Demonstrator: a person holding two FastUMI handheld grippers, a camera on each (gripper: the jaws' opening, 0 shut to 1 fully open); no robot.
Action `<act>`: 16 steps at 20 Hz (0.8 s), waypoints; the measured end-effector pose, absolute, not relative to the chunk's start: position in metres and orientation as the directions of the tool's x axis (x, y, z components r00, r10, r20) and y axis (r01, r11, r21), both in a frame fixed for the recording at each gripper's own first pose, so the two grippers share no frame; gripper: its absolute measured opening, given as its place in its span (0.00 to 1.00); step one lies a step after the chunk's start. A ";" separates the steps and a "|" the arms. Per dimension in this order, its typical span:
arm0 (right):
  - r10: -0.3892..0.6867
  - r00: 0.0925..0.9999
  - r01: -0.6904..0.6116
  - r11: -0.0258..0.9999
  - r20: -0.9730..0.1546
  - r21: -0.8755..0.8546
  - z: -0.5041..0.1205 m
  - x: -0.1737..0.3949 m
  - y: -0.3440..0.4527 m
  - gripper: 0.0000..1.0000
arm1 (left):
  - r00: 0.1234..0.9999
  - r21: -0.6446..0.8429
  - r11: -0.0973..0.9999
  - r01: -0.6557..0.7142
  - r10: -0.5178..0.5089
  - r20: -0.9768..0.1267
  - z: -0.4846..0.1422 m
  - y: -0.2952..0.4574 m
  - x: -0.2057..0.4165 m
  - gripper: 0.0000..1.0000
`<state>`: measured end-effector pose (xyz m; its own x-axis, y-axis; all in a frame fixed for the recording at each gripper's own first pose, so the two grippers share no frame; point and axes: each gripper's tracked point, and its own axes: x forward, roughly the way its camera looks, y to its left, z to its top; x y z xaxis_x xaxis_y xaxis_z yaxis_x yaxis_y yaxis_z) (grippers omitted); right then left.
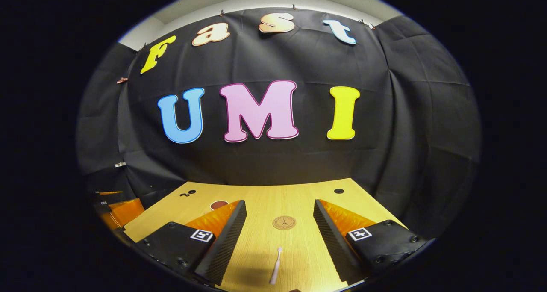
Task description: Put the toothbrush and toothpaste on the desktop into the cup, then pick up the cup and place it on the coaster on the desktop.
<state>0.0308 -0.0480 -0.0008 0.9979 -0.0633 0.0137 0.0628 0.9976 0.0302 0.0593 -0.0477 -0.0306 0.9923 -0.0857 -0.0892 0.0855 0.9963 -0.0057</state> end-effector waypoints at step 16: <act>0.044 0.997 -0.043 0.999 -0.057 0.020 -0.016 0.076 -0.043 0.97 | 0.953 -0.008 1.000 0.013 -0.015 -0.303 -0.127 -0.032 0.115 0.98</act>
<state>0.0759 -0.0435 -0.0162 0.9974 0.0444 -0.0575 -0.0433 0.9989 0.0199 0.1153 -0.0325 -0.1273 0.9527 -0.0146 -0.3035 0.0128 0.9999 -0.0080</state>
